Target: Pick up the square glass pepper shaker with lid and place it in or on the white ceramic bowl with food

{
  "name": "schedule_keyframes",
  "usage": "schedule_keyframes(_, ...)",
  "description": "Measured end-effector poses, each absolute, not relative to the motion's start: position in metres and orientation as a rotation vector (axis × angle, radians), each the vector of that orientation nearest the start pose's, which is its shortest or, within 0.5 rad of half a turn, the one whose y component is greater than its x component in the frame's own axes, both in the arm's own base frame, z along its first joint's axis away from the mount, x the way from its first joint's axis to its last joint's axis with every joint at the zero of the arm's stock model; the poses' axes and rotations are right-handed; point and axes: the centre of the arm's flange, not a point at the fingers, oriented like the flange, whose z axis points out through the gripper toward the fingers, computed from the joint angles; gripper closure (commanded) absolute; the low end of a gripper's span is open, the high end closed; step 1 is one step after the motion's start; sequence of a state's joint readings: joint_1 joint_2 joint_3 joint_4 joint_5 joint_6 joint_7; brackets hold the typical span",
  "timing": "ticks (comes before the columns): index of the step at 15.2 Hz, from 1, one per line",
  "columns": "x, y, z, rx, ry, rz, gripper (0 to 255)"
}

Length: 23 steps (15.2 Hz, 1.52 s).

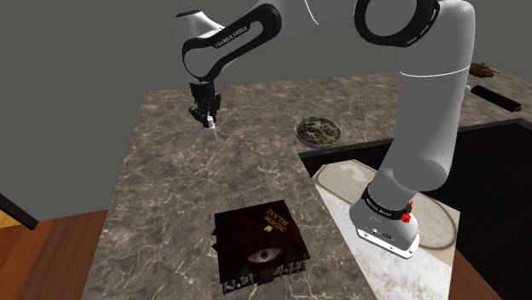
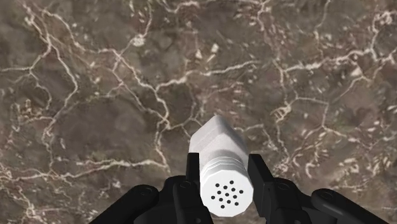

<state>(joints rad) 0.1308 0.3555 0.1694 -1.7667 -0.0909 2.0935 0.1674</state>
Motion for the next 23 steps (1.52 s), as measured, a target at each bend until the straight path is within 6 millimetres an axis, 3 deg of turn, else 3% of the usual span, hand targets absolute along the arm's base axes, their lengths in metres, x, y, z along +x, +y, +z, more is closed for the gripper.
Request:
schedule_keyframes(5, 0.617, 0.177, 0.378, -3.154, -0.268, 0.028, 255)
schedule_keyframes(23, 0.618, 0.178, 0.473, -3.154, -0.268, 0.028, 255)
